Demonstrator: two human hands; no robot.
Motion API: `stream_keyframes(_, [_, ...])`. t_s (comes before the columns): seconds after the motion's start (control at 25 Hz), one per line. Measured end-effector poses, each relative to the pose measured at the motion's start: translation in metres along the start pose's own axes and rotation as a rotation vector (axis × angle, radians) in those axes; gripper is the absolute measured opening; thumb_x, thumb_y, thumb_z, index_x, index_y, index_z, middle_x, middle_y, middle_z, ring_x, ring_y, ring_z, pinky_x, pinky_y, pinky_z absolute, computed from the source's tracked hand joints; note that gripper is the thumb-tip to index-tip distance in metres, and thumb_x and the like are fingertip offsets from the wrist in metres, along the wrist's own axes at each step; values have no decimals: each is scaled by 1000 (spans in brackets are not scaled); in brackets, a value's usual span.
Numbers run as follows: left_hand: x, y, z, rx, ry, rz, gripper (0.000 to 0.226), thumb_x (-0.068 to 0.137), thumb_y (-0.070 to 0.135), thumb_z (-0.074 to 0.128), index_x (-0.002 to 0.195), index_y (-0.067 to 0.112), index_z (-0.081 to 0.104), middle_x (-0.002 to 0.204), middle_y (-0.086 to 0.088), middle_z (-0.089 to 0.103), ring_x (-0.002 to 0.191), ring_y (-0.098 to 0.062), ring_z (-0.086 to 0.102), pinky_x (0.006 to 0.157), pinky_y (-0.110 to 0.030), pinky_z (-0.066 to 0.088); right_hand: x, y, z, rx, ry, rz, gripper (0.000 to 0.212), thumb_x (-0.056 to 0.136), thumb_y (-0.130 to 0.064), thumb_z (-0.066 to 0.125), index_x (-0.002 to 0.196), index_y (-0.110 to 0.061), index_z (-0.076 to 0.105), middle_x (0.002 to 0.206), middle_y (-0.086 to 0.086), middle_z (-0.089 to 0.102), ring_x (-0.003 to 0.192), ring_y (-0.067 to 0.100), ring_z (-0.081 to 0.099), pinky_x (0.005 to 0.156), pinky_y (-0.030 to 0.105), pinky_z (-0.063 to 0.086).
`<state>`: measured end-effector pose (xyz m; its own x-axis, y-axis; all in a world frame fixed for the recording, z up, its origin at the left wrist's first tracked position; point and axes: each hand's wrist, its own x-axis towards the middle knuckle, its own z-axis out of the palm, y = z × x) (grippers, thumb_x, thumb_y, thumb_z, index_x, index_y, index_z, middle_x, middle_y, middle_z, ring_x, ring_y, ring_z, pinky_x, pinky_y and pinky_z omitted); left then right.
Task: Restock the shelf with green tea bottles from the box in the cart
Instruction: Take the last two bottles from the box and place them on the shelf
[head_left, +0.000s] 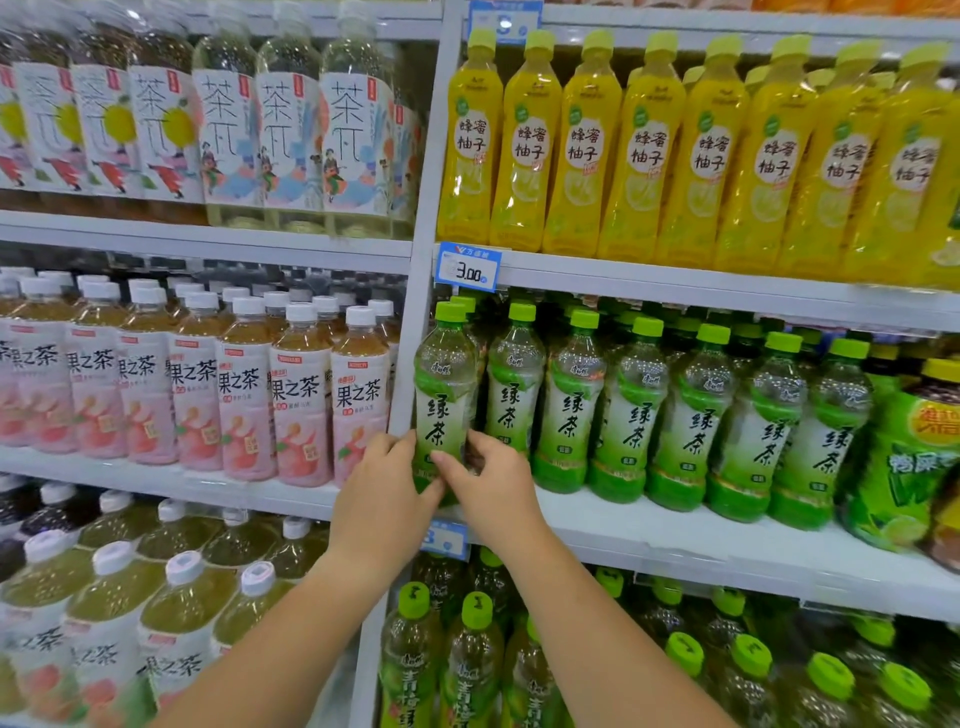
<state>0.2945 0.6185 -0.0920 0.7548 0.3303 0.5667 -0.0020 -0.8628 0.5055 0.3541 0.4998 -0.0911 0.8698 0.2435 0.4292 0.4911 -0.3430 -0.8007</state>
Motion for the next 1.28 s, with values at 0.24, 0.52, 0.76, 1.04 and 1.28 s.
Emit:
stream_keyframes(0.24, [-2, 0, 1, -67, 29, 2, 52, 87, 48, 68, 130, 22, 57, 109, 2, 54, 98, -16, 55, 74, -32, 50, -8, -6, -18, -73, 28, 28, 49, 89, -46, 64, 130, -20, 62, 114, -7, 69, 103, 11, 64, 92, 36, 55])
stream_keyframes(0.52, [-2, -6, 3, -117, 46, 1, 69, 86, 55, 67, 142, 19, 51, 117, 1, 54, 106, -15, 52, 84, -33, 49, -4, 21, -81, -335, 457, 225, 39, 92, -44, 59, 118, -14, 56, 82, 2, 67, 65, 17, 61, 52, 29, 44])
stream_keyframes(0.76, [0, -9, 0, -166, 37, 54, 59, 83, 52, 72, 134, 24, 60, 102, 4, 53, 94, -14, 51, 81, -34, 49, 8, 32, -75, -411, 427, 213, 37, 89, -45, 67, 79, -11, 57, 69, 0, 58, 64, 18, 55, 46, 26, 30])
stream_keyframes(1.04, [4, -14, 3, -185, 34, 71, 58, 82, 52, 73, 131, 22, 63, 102, 3, 54, 93, -16, 56, 85, -36, 52, 11, 39, -78, -356, 366, 200, 34, 93, -41, 62, 83, -9, 56, 74, 3, 58, 67, 21, 55, 48, 27, 31])
stream_keyframes(1.28, [1, -9, 3, -194, 73, 43, 61, 83, 49, 75, 134, 19, 61, 105, 3, 52, 94, -12, 47, 78, -27, 40, 12, 39, -80, -355, 349, 195, 35, 93, -43, 62, 81, -11, 55, 71, 3, 58, 65, 21, 59, 48, 28, 36])
